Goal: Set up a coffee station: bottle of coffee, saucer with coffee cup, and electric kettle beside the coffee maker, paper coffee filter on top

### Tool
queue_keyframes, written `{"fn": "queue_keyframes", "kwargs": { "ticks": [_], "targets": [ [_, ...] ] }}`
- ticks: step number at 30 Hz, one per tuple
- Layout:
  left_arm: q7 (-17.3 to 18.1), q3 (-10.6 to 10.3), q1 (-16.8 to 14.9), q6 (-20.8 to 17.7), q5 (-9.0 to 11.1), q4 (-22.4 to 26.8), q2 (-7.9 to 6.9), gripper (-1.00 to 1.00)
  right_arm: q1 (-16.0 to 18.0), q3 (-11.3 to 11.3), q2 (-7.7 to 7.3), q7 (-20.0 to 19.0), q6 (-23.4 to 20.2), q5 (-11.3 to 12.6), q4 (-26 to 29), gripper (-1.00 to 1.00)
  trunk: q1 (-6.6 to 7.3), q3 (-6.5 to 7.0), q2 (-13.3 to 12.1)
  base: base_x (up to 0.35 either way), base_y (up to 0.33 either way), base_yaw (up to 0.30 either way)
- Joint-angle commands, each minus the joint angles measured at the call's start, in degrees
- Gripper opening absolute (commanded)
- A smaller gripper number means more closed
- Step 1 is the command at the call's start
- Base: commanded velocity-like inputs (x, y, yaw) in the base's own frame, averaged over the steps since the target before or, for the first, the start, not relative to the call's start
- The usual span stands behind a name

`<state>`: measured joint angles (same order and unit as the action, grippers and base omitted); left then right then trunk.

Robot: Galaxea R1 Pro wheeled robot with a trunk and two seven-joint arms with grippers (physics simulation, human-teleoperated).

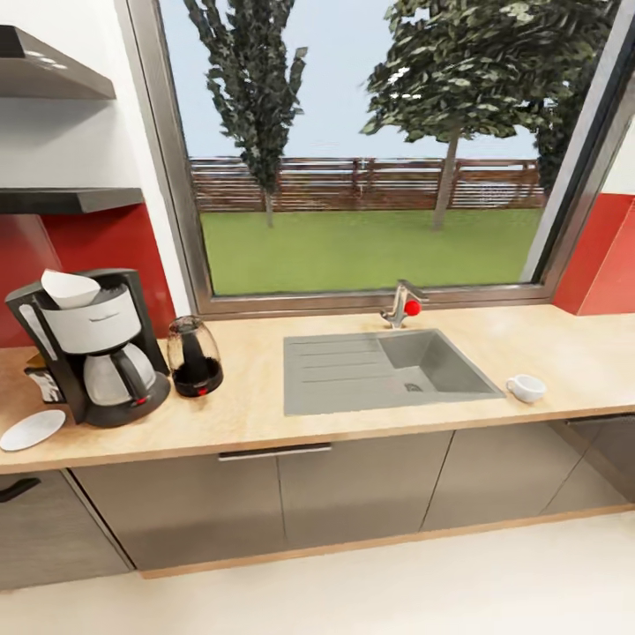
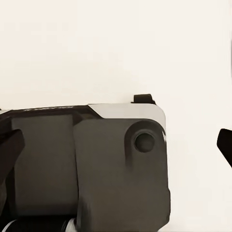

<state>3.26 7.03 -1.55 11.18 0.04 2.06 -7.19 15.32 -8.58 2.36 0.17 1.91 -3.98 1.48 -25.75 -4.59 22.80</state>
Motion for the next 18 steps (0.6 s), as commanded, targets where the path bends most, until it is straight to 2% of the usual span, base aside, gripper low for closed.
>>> {"fn": "queue_keyframes", "kwargs": {
  "ticks": [1,18],
  "targets": [
    [0.3,0.4,0.0,0.2,0.0,0.0,-0.01,1.0,0.1,-0.5,-0.02,0.1,0.2,-0.4,-0.1,1.0,-0.03,-0.12,0.1,0.0,0.0,-0.294],
    [0.3,0.4,0.0,0.2,0.0,0.0,-0.01,1.0,0.1,-0.5,0.04,0.1,0.2,-0.4,-0.1,1.0,-0.03,-0.12,0.1,0.0,0.0,-0.286]
  ]
}}
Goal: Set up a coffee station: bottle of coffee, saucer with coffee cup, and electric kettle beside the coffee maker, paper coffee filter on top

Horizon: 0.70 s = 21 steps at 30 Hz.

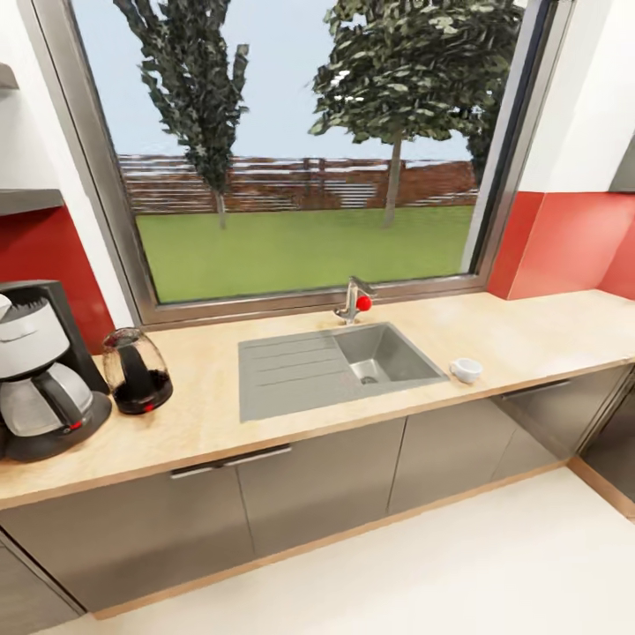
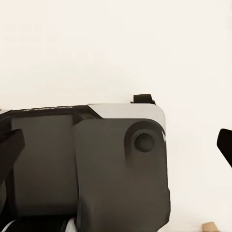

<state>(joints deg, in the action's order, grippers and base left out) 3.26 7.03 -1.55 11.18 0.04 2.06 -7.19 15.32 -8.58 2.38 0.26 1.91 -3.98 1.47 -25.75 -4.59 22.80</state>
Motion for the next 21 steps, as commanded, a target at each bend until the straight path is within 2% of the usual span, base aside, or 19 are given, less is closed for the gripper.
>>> {"fn": "queue_keyframes", "kwargs": {
  "ticks": [1,6,9,12,21],
  "targets": [
    [0.3,0.4,0.0,0.2,0.0,0.0,-0.01,1.0,0.1,-0.5,0.05,0.0,0.2,-0.4,-0.1,1.0,-0.03,-0.12,0.1,0.0,0.0,-0.282],
    [0.4,0.4,0.0,0.3,0.0,0.0,0.07,1.0,0.1,-0.5,-0.04,0.0,0.2,-0.3,0.0,1.0,-0.03,-0.12,0.1,0.0,0.0,-0.282],
    [0.4,0.0,0.0,0.3,-0.4,0.2,0.92,1.0,0.1,-0.5,-0.08,0.1,0.2,-0.3,0.0,1.0,-0.03,-0.13,0.1,0.0,0.0,-0.28],
    [0.5,0.2,-0.1,0.3,-0.3,0.2,1.11,1.0,0.1,-0.5,-0.09,0.1,0.2,-0.3,0.0,1.0,-0.03,-0.2,0.1,0.0,0.0,-0.243],
    [0.2,0.0,0.0,0.1,-0.7,0.1,1.43,1.0,0.1,-0.3,-0.09,0.2,0.4,-0.5,0.0,1.0,-0.03,-0.24,0.1,0.0,0.0,-0.035]
  ]
}}
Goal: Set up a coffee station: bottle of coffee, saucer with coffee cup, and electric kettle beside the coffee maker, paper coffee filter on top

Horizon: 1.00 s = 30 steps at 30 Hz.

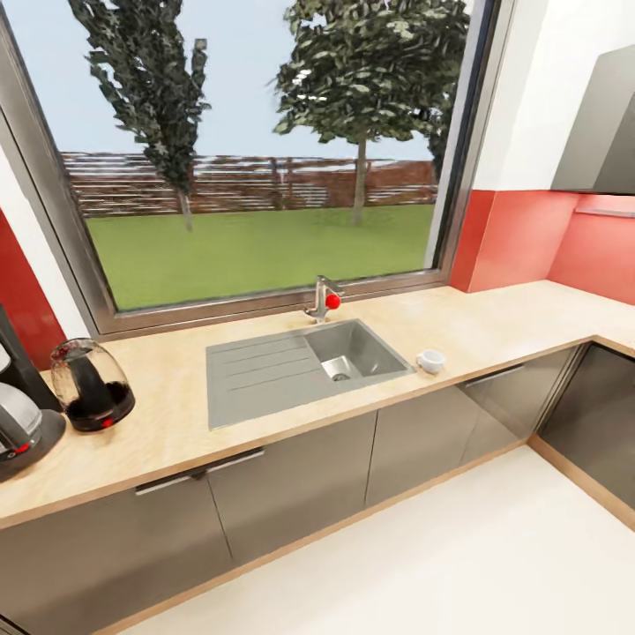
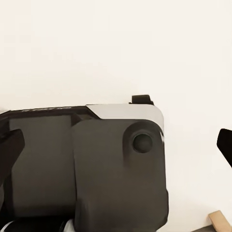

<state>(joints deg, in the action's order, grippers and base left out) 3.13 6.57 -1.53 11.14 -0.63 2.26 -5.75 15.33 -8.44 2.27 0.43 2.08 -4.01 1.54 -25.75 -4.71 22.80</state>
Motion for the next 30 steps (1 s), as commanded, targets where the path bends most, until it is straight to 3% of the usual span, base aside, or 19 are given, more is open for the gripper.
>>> {"fn": "queue_keyframes", "kwargs": {
  "ticks": [1,15,30],
  "targets": [
    [0.2,0.5,0.0,0.2,-0.1,-0.1,0.01,1.0,0.0,-0.5,0.0,0.1,0.3,-0.4,0.0,1.0,-0.03,-0.12,0.1,0.042,-0.024,-0.001],
    [0.1,0.7,-0.1,0.2,0.5,-0.1,0.11,1.0,0.0,-0.6,-0.5,0.2,0.3,-0.3,0.0,1.0,-0.03,-0.12,0.1,0.218,-0.148,0.0],
    [0.1,1.0,0.0,0.3,0.8,-0.3,0.12,1.0,0.0,-0.6,-0.51,0.2,0.3,-0.3,0.0,1.0,-0.03,0.41,0.1,0.19,-0.231,0.0]
  ]
}}
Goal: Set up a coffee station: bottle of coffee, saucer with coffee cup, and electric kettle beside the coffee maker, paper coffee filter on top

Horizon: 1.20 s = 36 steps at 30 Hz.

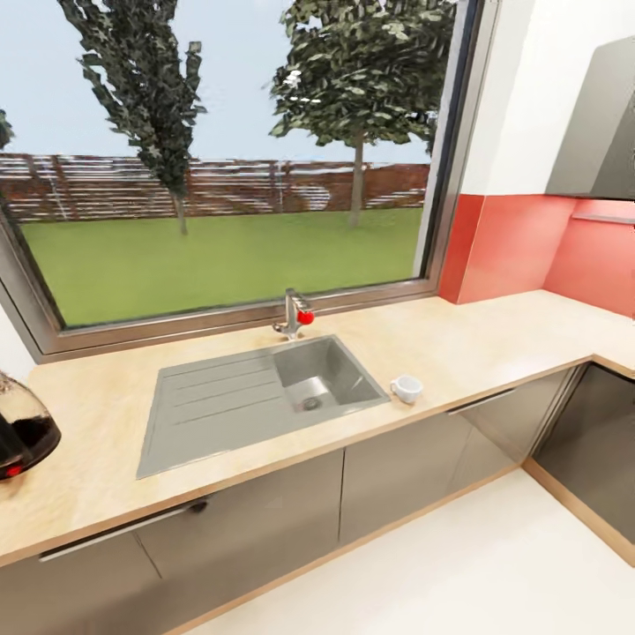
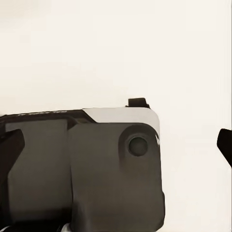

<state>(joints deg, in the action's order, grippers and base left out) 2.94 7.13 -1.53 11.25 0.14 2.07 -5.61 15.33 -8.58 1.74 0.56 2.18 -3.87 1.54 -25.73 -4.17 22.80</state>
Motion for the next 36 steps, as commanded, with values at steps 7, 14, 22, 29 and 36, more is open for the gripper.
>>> {"fn": "queue_keyframes", "kwargs": {
  "ticks": [7,14,22,29,36],
  "targets": [
    [0.3,0.4,0.0,0.2,0.0,-0.1,-0.03,1.0,0.0,-0.5,0.02,0.1,0.2,-0.4,0.0,1.0,-0.05,0.49,0.1,0.146,-0.262,0.004],
    [0.3,0.4,0.0,0.2,0.0,-0.1,-0.02,1.0,0.0,-0.5,0.02,0.1,0.2,-0.4,0.0,1.0,-0.05,1.06,0.1,0.144,-0.264,0.114],
    [0.3,0.3,0.0,0.2,0.0,-0.1,0.05,1.0,0.0,-0.5,0.02,0.1,0.2,-0.4,0.0,1.0,-0.05,1.58,0.1,0.123,-0.274,0.202],
    [0.3,0.3,0.0,0.3,0.0,-0.1,0.07,1.0,0.0,-0.5,0.02,0.1,0.2,-0.3,0.0,1.0,-0.05,1.72,0.1,0.045,-0.292,0.099],
    [0.3,0.4,0.0,0.3,0.1,0.0,0.01,1.0,0.0,-0.5,0.02,0.1,0.2,-0.4,0.0,1.0,-0.05,1.73,0.1,0.001,-0.3,0.004]
  ]
}}
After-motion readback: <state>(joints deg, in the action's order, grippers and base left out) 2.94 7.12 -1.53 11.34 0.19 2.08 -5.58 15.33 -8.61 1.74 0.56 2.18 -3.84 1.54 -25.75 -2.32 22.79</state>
